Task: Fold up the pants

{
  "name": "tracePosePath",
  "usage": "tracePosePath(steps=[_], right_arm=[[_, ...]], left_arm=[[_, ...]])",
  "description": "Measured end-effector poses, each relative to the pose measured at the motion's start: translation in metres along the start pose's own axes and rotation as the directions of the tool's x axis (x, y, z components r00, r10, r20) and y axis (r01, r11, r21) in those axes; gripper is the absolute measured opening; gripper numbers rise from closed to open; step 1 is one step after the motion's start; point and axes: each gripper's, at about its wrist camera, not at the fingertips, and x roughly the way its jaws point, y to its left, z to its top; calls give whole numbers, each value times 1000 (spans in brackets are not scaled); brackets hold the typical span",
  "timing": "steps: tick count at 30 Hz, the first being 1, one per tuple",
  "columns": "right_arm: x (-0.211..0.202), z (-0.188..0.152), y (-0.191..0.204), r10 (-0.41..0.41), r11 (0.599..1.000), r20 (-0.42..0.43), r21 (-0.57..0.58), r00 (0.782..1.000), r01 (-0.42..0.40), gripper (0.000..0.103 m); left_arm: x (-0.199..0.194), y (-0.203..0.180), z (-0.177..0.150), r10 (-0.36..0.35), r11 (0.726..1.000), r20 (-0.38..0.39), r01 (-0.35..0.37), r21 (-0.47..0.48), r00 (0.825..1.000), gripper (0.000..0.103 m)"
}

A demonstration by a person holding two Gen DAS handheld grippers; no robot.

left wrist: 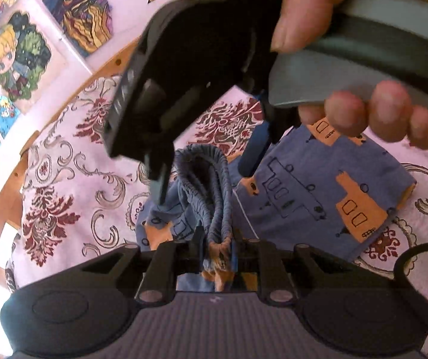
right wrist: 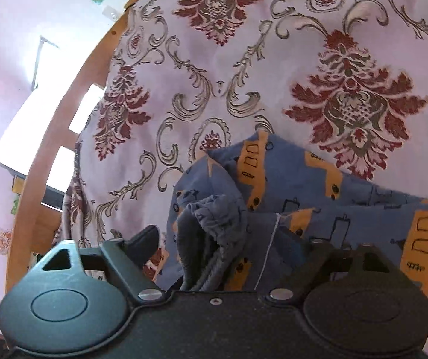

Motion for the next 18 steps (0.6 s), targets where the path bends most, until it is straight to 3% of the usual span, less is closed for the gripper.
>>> tracePosePath(steps=[1, 3, 6, 13, 18], right_arm=[[-1, -2, -1, -9, 1000, 9, -1, 1000, 9, 69], [-4, -4, -2, -2, 1000, 20, 10, 1000, 2, 43], [-10, -5, -2, 9, 1000, 38, 1, 999, -9, 32], [-35, 1, 6, 38, 997, 69, -62, 997, -34, 27], [-56, 0, -8, 28, 996, 63, -91, 998, -22, 27]], left_arm=[[-1, -1, 0, 4, 1000, 3, -4, 7, 1000, 19], [-4, -3, 1, 13, 1000, 9, -13, 16, 1000, 19], [-7, -4, 2, 36, 999, 15, -36, 24, 999, 19], [-21, 0, 17, 53, 999, 38, -53, -5, 998, 20], [-28, -12, 32, 18, 1000, 56, -17, -18, 998, 21]])
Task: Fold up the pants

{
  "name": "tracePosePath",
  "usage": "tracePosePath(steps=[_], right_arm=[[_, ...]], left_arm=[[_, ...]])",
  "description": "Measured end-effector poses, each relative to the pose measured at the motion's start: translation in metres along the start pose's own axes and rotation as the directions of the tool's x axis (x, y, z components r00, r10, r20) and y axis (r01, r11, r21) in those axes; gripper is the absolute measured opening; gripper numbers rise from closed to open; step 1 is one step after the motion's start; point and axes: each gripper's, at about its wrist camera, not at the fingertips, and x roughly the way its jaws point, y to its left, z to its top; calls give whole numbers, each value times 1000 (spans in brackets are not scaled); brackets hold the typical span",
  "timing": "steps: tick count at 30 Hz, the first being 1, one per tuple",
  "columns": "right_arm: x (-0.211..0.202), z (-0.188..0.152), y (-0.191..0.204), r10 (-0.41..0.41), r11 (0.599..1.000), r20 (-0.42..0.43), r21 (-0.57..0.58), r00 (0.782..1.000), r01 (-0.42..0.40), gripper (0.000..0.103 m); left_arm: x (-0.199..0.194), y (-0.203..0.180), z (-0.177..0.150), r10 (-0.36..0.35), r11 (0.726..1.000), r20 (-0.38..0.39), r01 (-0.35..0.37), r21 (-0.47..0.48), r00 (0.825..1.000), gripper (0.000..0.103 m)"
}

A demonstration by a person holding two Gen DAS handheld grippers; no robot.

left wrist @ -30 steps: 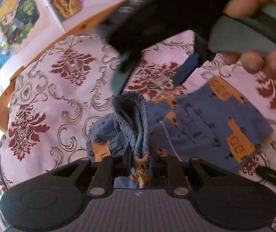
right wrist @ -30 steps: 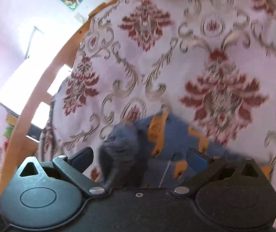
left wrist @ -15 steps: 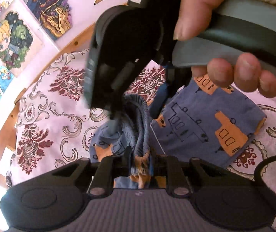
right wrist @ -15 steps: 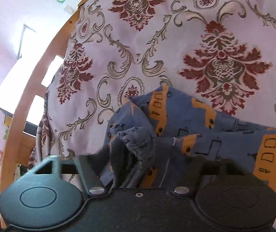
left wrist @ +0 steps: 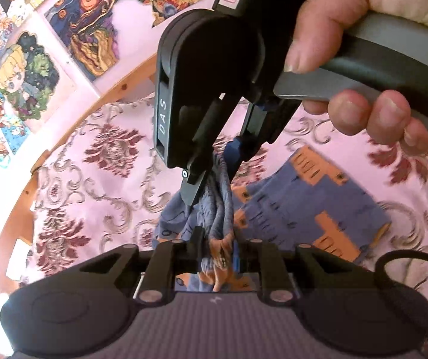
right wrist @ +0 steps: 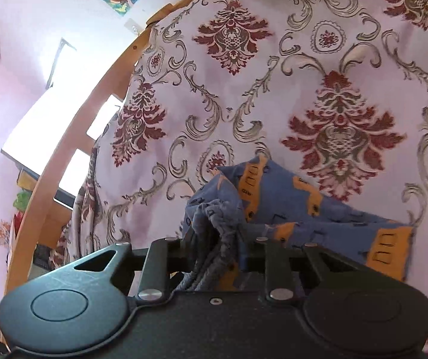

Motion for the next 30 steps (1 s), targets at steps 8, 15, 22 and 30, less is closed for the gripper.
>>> tracePosePath(steps=[8, 15, 22, 30], right_arm=[[-26, -23, -46, -34, 999, 24, 26, 999, 33, 27], [-41, -39, -89, -65, 997, 32, 48, 997, 63, 27], [-40, -51, -118, -73, 995, 34, 64, 997, 71, 27], [-36, -59, -119, -61, 998, 90, 12, 994, 61, 27]], left_arm=[[2, -44, 13, -52, 997, 21, 51, 53, 998, 21], [7, -83, 23, -105, 990, 37, 101, 95, 994, 22], [19, -108, 26, -123, 984, 32, 118, 133, 992, 27], [26, -119, 14, -147, 973, 13, 142, 183, 989, 57]])
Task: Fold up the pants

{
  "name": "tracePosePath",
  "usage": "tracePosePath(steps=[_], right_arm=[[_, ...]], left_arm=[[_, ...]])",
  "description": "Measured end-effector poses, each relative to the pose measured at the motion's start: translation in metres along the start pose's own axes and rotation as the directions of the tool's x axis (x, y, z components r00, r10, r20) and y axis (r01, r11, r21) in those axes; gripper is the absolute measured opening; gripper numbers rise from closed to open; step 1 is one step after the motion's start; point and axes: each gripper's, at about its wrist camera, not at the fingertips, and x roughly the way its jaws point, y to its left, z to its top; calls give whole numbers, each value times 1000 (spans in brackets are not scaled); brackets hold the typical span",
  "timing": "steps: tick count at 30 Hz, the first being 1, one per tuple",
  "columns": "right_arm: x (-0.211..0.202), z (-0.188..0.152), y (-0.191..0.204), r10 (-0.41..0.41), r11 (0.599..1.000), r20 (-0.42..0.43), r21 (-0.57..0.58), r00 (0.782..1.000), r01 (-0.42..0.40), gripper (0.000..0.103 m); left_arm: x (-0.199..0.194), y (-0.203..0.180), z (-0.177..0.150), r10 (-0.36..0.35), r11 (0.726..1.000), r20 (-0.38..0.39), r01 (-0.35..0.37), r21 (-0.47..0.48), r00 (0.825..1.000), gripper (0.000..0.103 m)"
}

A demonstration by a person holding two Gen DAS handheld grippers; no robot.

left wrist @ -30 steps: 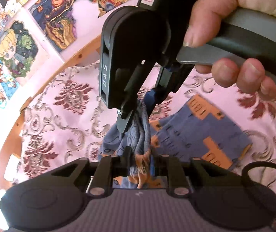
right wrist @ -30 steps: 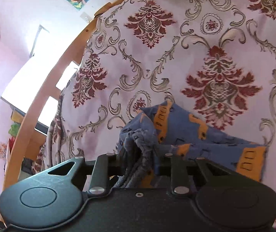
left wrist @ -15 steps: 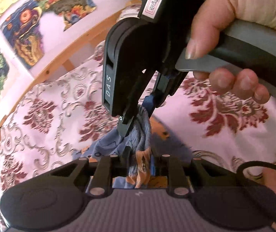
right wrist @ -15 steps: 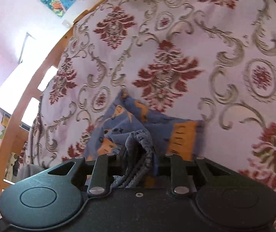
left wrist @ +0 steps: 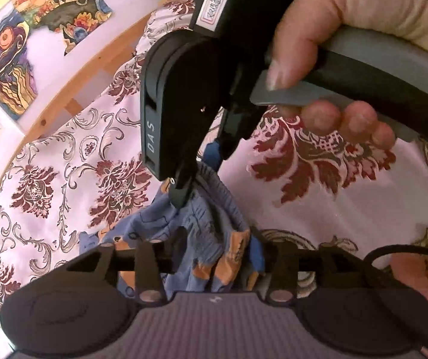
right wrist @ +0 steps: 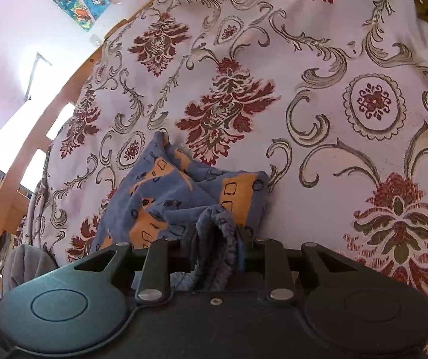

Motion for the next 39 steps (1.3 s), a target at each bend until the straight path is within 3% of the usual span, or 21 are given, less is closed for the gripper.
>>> tracePosePath(steps=[1, 4, 7, 10, 11, 12, 14, 16, 18, 21, 23, 25, 28, 29, 31, 36, 39], right_arm=[[0, 0, 2, 4, 1000, 13, -14, 1000, -3, 27], [0, -1, 8, 14, 998, 46, -59, 999, -12, 25], [5, -3, 12, 7, 994, 66, -111, 998, 0, 25], [11, -10, 12, -45, 987, 76, -152, 996, 56, 28], [10, -12, 11, -67, 986, 88, -149, 994, 79, 37], [7, -14, 11, -95, 985, 103, -137, 990, 108, 57], [-5, -21, 15, -139, 978, 152, -131, 979, 159, 85], [-20, -29, 26, -191, 969, 205, -118, 960, 218, 87], [-29, -37, 41, -244, 955, 260, -103, 934, 279, 102], [-26, -51, 65, -336, 918, 321, -100, 886, 384, 102], [-13, -60, 77, -408, 883, 339, -91, 848, 461, 102], [2, -70, 84, -475, 840, 325, -109, 818, 531, 102], [22, -87, 85, -569, 761, 284, -176, 772, 625, 102], [26, -92, 82, -576, 750, 267, -202, 772, 630, 102], [25, -98, 77, -568, 756, 264, -207, 780, 621, 102], [3, -99, 86, -506, 795, 327, -181, 798, 579, 102], [-7, -96, 91, -495, 790, 415, -151, 763, 594, 102]], left_arm=[[-2, 1, -1, 6, 1000, 1, -6, 4, 1000, 65], [-4, 9, -9, -3, 1000, 4, 3, -7, 1000, 73], [-5, 26, -17, -84, 995, -18, 83, -63, 996, 78], [-10, 52, -31, -185, 970, -22, 179, -166, 983, 85], [-13, 64, -38, -212, 957, -16, 204, -207, 977, 86], [-17, 76, -43, -231, 944, -10, 221, -244, 973, 89], [-23, 103, -55, -255, 917, 10, 245, -315, 967, 95], [-28, 135, -66, -232, 900, 37, 229, -371, 972, 103], [-26, 164, -72, -180, 893, 38, 180, -412, 983, 103], [-1, 204, -77, -114, 880, -17, 93, -465, 993, 103], [25, 220, -84, -125, 862, -20, 98, -497, 992, 103], [54, 232, -96, -150, 823, -34, 106, -558, 988, 103], [85, 238, -115, -177, 781, -144, 50, -623, 974, 103], [91, 237, -120, -181, 776, -177, 30, -630, 968, 103], [89, 240, -129, -193, 751, -167, 36, -659, 967, 103], [76, 243, -128, -154, 749, -203, -20, -662, 967, 103], [66, 243, -118, -76, 769, -163, -47, -638, 984, 103]])
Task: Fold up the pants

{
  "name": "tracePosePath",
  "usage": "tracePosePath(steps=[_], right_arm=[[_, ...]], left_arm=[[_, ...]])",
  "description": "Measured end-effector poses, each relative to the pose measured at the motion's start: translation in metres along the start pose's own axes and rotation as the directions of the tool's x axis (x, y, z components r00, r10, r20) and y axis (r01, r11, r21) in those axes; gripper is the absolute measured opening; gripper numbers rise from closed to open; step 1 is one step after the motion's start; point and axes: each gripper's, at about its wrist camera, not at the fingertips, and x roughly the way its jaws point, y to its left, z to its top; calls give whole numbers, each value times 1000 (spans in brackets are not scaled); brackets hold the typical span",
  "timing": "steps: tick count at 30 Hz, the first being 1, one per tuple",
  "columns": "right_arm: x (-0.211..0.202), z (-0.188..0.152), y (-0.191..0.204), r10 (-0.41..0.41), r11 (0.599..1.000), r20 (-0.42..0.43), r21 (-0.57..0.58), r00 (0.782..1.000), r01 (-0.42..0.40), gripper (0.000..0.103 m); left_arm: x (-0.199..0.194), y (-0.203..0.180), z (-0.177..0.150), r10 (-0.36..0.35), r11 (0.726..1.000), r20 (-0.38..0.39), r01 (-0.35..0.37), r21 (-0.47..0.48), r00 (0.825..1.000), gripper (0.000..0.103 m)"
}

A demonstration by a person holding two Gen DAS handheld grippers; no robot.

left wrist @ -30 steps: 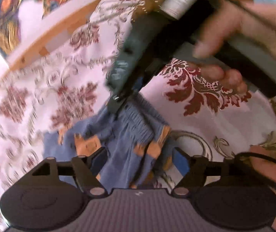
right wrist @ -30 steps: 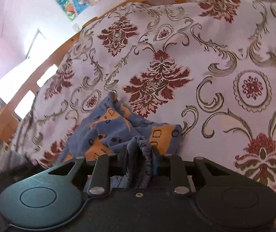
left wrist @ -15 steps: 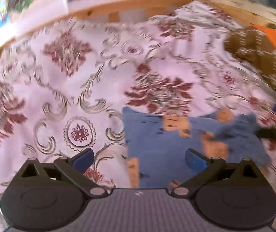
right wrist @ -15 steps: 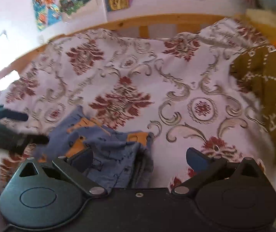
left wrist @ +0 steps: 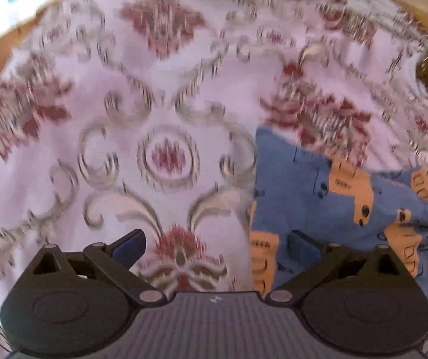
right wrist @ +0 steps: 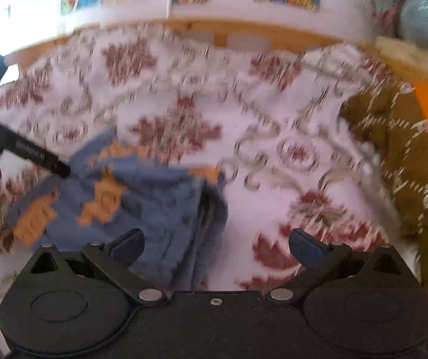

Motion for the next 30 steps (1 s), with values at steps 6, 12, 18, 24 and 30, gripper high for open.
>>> tracePosePath(steps=[6, 12, 18, 24, 30], right_arm=[[25, 18, -10, -94, 994, 41, 55, 995, 91, 102], [52, 15, -20, -75, 994, -8, 81, 997, 76, 102], [66, 11, -28, -91, 991, -24, 95, 996, 93, 102], [55, 12, -31, -93, 990, 34, 109, 995, 89, 102], [26, 17, -31, -66, 990, 106, 131, 992, 52, 102]], left_arm=[[5, -29, 21, -8, 995, 127, -5, 99, 992, 103], [34, -46, 27, 12, 991, 97, -25, 135, 995, 103], [54, -30, 30, -41, 999, 40, 40, 28, 998, 103], [56, -15, 32, -90, 993, 12, 91, -78, 996, 103], [48, -11, 32, -76, 992, 17, 78, -100, 997, 103]])
